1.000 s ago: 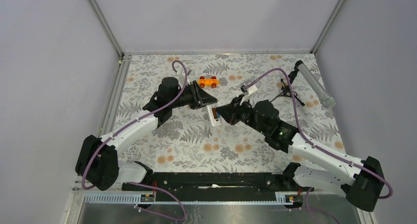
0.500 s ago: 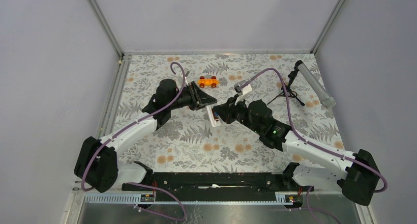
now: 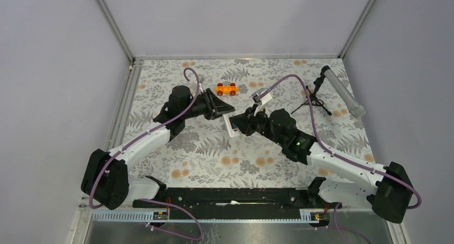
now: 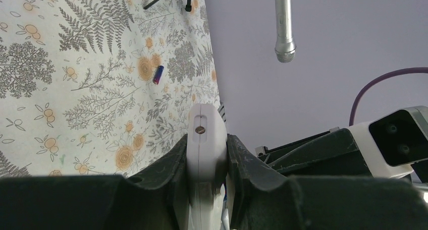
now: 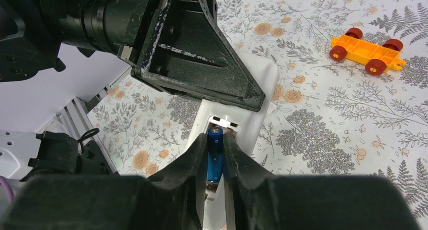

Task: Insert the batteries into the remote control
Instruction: Load the battery into the remote control.

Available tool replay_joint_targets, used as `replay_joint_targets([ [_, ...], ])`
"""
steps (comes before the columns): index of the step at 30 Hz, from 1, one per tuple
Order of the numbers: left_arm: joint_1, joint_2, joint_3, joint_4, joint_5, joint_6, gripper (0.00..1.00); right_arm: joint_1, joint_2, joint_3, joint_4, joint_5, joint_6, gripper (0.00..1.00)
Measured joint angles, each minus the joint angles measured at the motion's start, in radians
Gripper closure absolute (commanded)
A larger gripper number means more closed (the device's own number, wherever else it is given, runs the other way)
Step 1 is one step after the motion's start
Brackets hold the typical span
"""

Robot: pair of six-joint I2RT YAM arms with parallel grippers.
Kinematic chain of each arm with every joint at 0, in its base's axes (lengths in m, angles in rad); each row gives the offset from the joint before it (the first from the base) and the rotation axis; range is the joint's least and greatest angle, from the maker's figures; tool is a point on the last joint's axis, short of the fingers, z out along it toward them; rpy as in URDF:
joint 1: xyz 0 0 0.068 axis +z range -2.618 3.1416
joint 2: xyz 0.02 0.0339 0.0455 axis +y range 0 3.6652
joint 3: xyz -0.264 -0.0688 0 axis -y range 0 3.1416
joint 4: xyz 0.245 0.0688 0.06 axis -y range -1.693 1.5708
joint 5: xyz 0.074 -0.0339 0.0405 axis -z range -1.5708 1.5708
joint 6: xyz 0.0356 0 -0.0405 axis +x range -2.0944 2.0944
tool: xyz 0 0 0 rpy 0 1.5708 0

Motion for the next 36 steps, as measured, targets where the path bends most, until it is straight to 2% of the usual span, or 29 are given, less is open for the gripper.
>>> replay_joint_targets([
  [4, 0.0, 0.0, -0.007, -0.001, 0.002, 0.0, 1.0, 0.0, 0.005, 0.002, -0.011, -0.005, -0.007, 0.68],
  [15, 0.002, -0.008, -0.009, -0.021, 0.0, 0.019, 1.0, 0.003, 0.047, 0.08, -0.101, 0.019, 0.0, 0.61],
  [17, 0.002, -0.01, -0.009, -0.031, 0.0, 0.024, 1.0, 0.004, 0.048, 0.084, -0.117, 0.027, 0.003, 0.55],
  [23, 0.002, -0.012, -0.009, -0.062, -0.006, 0.053, 1.0, 0.004, 0.048, 0.12, -0.177, 0.063, 0.051, 0.25],
  [29, 0.009, -0.012, -0.008, -0.103, -0.021, 0.089, 1.0, 0.004, 0.024, 0.136, -0.222, 0.081, 0.206, 0.01],
  [36, 0.021, -0.024, -0.008, -0.131, -0.051, 0.108, 1.0, 0.004, 0.017, 0.124, -0.281, 0.101, 0.489, 0.0],
])
